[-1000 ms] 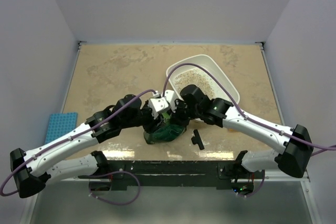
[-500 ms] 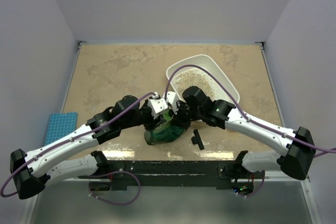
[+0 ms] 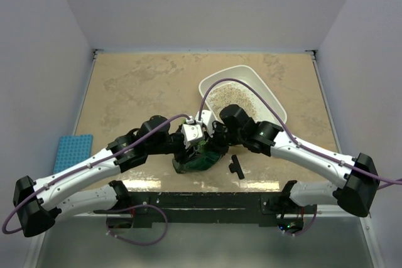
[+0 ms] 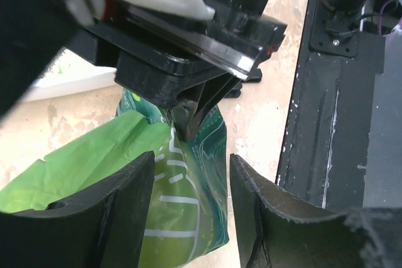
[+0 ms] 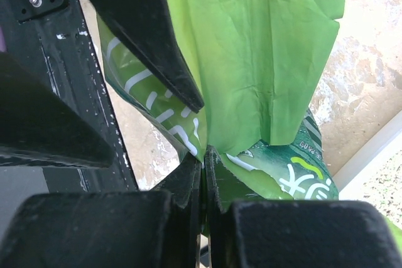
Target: Fill the litter box with clean litter
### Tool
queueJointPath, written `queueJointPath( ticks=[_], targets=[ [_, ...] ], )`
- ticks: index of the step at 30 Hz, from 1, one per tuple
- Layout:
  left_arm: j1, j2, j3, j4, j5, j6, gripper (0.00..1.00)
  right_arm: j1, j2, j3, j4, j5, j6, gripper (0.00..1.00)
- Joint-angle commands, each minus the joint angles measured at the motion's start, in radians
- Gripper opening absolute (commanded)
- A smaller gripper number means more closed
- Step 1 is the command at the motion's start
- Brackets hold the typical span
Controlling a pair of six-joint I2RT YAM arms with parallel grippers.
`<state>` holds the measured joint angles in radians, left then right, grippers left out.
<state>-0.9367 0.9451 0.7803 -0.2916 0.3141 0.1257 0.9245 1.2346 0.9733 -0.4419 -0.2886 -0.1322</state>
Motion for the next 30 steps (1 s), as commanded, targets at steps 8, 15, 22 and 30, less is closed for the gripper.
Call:
queueJointPath(
  ticks=[8, 15, 22, 30],
  targets=[
    [0.001, 0.021, -0.091, 0.071, -0.121, 0.054, 0.57, -0.003, -0.081, -0.015, 0.058, -0.044, 0.034, 0.00],
    [0.054, -0.048, -0.145, 0.147, -0.176, 0.061, 0.57, -0.004, -0.095, -0.024, 0.055, -0.057, 0.034, 0.00],
    [0.091, -0.014, -0.127, 0.112, -0.076, 0.065, 0.32, -0.004, -0.098, -0.031, 0.057, -0.052, 0.034, 0.00],
    [0.116, -0.037, -0.110, 0.074, -0.064, 0.115, 0.00, -0.004, -0.095, -0.030, 0.048, -0.047, 0.034, 0.10]
  ],
)
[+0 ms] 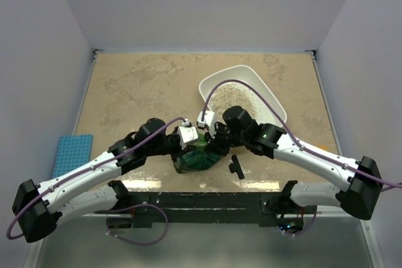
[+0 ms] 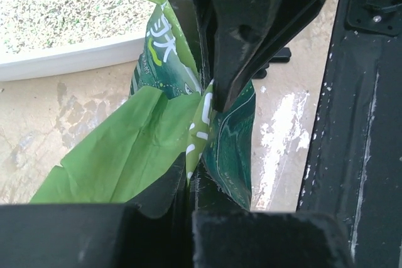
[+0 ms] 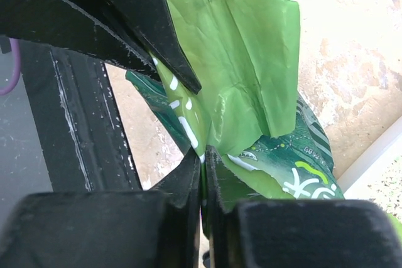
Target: Fill the litter box with clean litter
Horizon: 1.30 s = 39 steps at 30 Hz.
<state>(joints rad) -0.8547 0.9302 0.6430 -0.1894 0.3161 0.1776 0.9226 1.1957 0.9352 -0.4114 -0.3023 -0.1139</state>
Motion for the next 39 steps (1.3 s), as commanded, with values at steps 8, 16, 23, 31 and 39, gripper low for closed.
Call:
queueJointPath(
  ticks=[8, 16, 23, 31, 39],
  targets=[
    [0.228, -0.102, 0.082, -0.041, 0.122, 0.252, 0.00, -0.002, -0.080, 0.073, 0.052, 0.084, -0.007, 0.49],
    [0.292, 0.033, 0.214, -0.209, 0.265, 0.465, 0.00, -0.042, -0.145, 0.122, 0.056, 0.402, -0.020, 0.66],
    [0.292, 0.015, 0.253, -0.211, 0.443, 0.569, 0.00, -0.274, -0.143, 0.085, 0.120, 0.172, 0.106, 0.66],
    [0.292, -0.082, 0.163, -0.107, 0.575, 0.542, 0.00, -0.504, -0.130, 0.015, 0.255, -0.320, 0.301, 0.63],
    [0.290, -0.281, -0.047, 0.007, 0.489, 0.481, 0.00, -0.559, -0.035, -0.193, 0.578, -0.642, 0.589, 0.56]
  ],
)
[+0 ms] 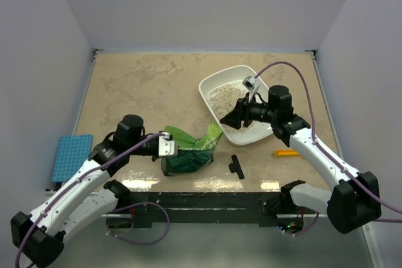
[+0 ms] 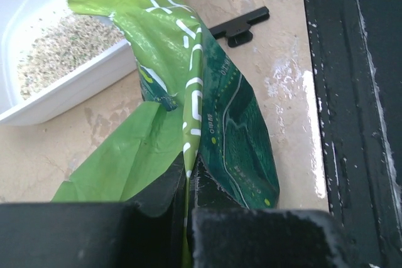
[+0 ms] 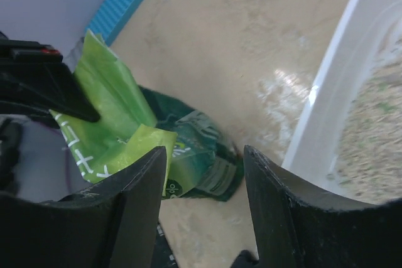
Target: Fill the litter box with clean litter
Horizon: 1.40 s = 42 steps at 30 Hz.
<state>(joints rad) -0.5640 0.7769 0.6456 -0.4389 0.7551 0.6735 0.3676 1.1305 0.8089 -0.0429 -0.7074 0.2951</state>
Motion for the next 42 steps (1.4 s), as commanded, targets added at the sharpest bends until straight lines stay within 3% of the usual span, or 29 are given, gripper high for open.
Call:
queueJointPath(
  ticks=[1, 8, 17, 32, 35, 36, 37, 42],
  targets=[
    [0.000, -0.149, -0.069, 0.268, 0.034, -0.035, 0.00, -0.004, 0.037, -0.079, 0.224, -0.250, 0.194, 0.56],
    [0.000, -0.261, -0.146, 0.301, 0.001, -0.080, 0.00, -0.002, 0.040, -0.126, 0.339, -0.317, 0.280, 0.56],
    [0.000, -0.217, -0.119, 0.289, 0.013, -0.072, 0.00, -0.001, 0.011, -0.151, 0.348, -0.305, 0.317, 0.55],
    [0.000, -0.222, -0.126, 0.295, 0.007, -0.078, 0.00, 0.096, 0.126, -0.105, 0.452, -0.300, 0.369, 0.51],
    [0.000, -0.223, -0.123, 0.292, 0.006, -0.078, 0.00, 0.105, 0.144, -0.103, 0.456, -0.302, 0.375, 0.31],
    [0.000, -0.223, -0.120, 0.287, 0.000, -0.083, 0.00, 0.105, 0.153, -0.103, 0.448, -0.302, 0.381, 0.08],
    [0.000, -0.223, -0.119, 0.287, -0.005, -0.081, 0.00, 0.105, 0.156, -0.103, 0.439, -0.302, 0.381, 0.03],
    [0.000, -0.252, -0.127, 0.314, -0.097, -0.109, 0.00, 0.105, 0.097, -0.154, 0.374, -0.225, 0.415, 0.00]
  ],
)
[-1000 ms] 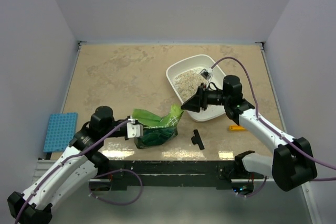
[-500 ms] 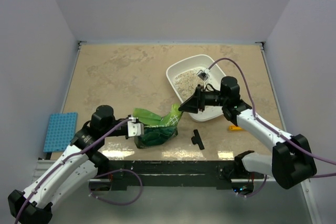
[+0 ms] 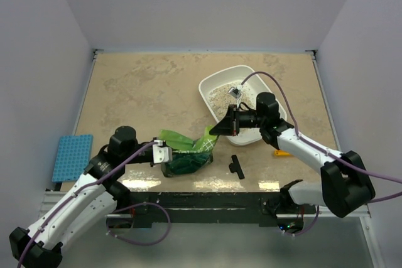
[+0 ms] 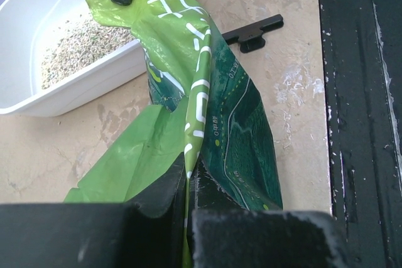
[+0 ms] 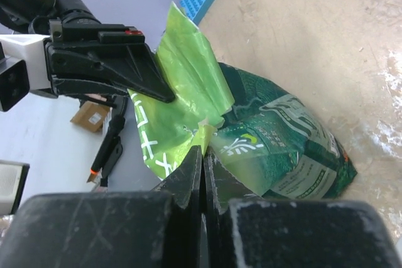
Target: Fill the litter box with clean litter
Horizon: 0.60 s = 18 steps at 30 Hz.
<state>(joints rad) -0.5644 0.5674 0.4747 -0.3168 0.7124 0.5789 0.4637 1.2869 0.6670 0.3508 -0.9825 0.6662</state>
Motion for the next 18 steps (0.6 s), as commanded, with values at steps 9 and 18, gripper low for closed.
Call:
queueJointPath(
  ticks=[9, 18],
  targets=[
    [0.000, -0.140, -0.085, 0.510, -0.359, -0.054, 0.00, -0.005, -0.559, -0.377, 0.037, 0.364, 0.469, 0.00],
    [0.001, -0.018, -0.107, 0.605, -0.390, -0.039, 0.00, -0.003, -0.792, -0.426, -0.105, 0.466, 0.570, 0.00]
  ],
)
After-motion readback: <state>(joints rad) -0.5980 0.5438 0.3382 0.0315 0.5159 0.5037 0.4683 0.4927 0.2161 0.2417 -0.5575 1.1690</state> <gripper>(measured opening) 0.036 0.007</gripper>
